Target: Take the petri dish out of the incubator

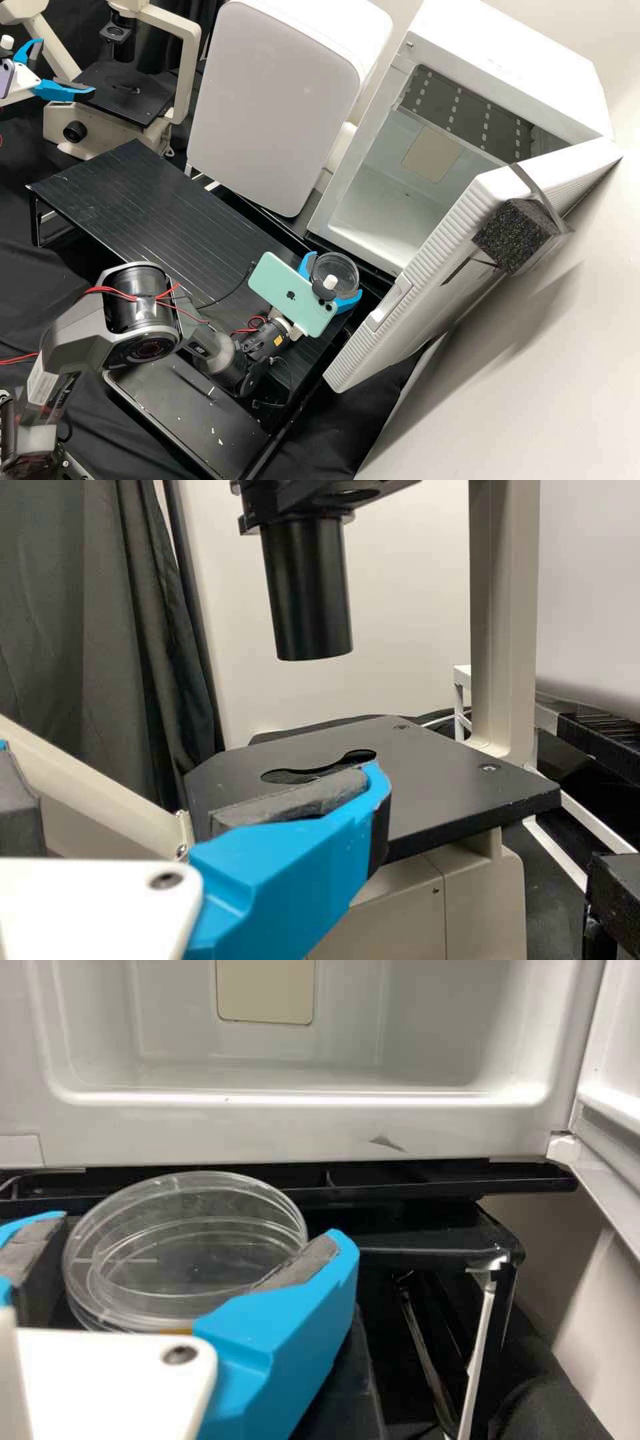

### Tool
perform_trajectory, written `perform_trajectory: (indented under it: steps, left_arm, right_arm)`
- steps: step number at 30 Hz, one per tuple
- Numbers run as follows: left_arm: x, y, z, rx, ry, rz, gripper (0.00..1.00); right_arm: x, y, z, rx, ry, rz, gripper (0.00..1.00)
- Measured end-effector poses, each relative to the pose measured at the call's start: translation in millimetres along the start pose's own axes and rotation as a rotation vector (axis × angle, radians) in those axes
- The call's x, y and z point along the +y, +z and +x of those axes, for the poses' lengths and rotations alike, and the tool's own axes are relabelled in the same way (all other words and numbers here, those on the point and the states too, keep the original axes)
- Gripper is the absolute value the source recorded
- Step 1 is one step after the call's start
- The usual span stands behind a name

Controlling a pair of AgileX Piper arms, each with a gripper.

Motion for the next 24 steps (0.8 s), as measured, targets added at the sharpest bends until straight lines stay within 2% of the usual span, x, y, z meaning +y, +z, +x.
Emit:
perform_trajectory:
  steps: [7,24]
  left_arm:
    - [0.0,0,0,0.000,0.000,0.000,1.00]
    - [0.0,0,0,0.000,0.000,0.000,1.00]
  right_arm:
    - [-3,2,-11,-0.008,-0.013,0.006,1.00]
    - [-3,1,-11,-0.006,-0.014,0.004,1.00]
